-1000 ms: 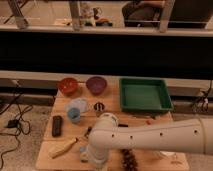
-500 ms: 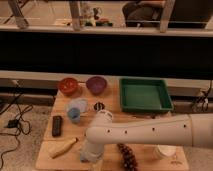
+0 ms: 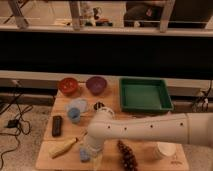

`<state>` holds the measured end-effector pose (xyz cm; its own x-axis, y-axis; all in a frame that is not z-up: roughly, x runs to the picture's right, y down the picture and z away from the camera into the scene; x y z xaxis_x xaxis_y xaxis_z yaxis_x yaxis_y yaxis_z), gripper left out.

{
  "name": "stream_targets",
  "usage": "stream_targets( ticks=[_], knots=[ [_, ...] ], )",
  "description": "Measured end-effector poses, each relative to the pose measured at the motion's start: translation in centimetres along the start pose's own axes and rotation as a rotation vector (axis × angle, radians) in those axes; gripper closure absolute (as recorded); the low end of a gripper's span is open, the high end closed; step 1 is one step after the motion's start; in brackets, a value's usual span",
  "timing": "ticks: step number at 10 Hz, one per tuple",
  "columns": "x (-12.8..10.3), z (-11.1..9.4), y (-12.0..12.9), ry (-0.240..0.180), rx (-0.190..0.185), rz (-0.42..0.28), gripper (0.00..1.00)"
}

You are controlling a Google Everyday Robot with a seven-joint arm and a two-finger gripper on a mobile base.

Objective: Wipe purple bowl with sponge

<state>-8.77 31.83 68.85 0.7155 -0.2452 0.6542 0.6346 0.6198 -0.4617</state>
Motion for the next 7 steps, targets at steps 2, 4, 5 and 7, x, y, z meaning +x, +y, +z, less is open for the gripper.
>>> stream_targets(
  ticks=[2,4,5,7],
  knots=[
    [0.7,1.0,-0.3,0.002,-0.001,0.019,0.2],
    [1.8,1.7,-0.6,0.016,0.004,0.059,0.2],
    [2.0,1.9,-0.8,0.023,0.006,0.069,0.2],
    [2.4,2.1,-1.1,0.033,0.011,0.08,0.2]
  ],
)
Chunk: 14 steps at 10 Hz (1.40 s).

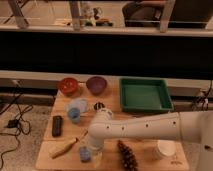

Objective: Wipe purple bowl with sponge

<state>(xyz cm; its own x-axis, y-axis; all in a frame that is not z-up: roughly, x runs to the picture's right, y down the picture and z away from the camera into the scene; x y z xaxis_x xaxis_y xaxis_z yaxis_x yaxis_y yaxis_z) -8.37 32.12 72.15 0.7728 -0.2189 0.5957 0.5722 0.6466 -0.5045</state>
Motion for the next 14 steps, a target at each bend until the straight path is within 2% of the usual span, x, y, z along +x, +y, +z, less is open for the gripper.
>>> stream_targets(
  ticks=[4,7,8,9,14],
  knots=[
    [0.4,1.0,-0.2,0.002,0.0,0.013,0.2],
    [1.2,1.8,0.0,-0.013,0.007,0.031,0.2],
    [1.5,1.9,0.1,-0.02,0.015,0.034,0.23],
    [1.7,1.9,0.1,-0.024,0.021,0.035,0.3],
    [1.9,2.0,0.2,-0.045,0.039,0.025,0.8]
  ],
)
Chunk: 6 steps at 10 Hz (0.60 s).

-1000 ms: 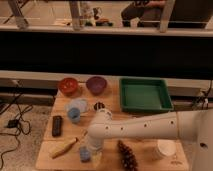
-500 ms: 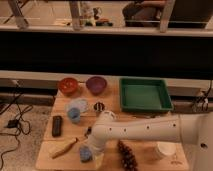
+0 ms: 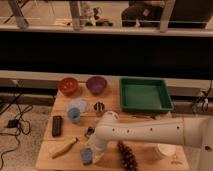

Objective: Wipe purple bowl with sponge

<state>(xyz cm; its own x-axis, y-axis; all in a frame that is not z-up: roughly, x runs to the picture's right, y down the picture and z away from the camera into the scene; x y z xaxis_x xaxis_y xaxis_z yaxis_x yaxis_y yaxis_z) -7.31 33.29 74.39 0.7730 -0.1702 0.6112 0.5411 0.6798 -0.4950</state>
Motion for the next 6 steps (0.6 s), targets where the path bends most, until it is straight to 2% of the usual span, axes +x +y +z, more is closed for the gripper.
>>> stream_targets(
  ticks=[2,6],
  knots=[
    [-0.08,0.01,0.08,-0.017,0.006,-0.011,0.98],
    [-0.12,-0.04,0.13,-0.025,0.01,-0.014,1.0]
  ],
)
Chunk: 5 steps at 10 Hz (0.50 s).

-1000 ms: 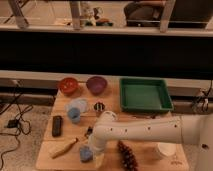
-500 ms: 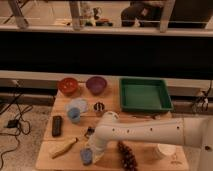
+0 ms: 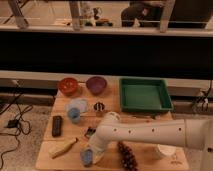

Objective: Wipe purple bowl with sponge

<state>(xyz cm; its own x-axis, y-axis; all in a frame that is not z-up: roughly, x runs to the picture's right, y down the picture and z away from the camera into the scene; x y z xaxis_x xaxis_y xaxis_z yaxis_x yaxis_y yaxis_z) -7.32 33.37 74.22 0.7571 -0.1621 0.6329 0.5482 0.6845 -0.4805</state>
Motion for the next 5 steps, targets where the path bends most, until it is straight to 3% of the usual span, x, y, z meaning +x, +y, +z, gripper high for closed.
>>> stream_targets(
  ticks=[5],
  knots=[
    [-0.12,-0.02,0.01,-0.003,0.006,-0.003,1.0]
  ],
)
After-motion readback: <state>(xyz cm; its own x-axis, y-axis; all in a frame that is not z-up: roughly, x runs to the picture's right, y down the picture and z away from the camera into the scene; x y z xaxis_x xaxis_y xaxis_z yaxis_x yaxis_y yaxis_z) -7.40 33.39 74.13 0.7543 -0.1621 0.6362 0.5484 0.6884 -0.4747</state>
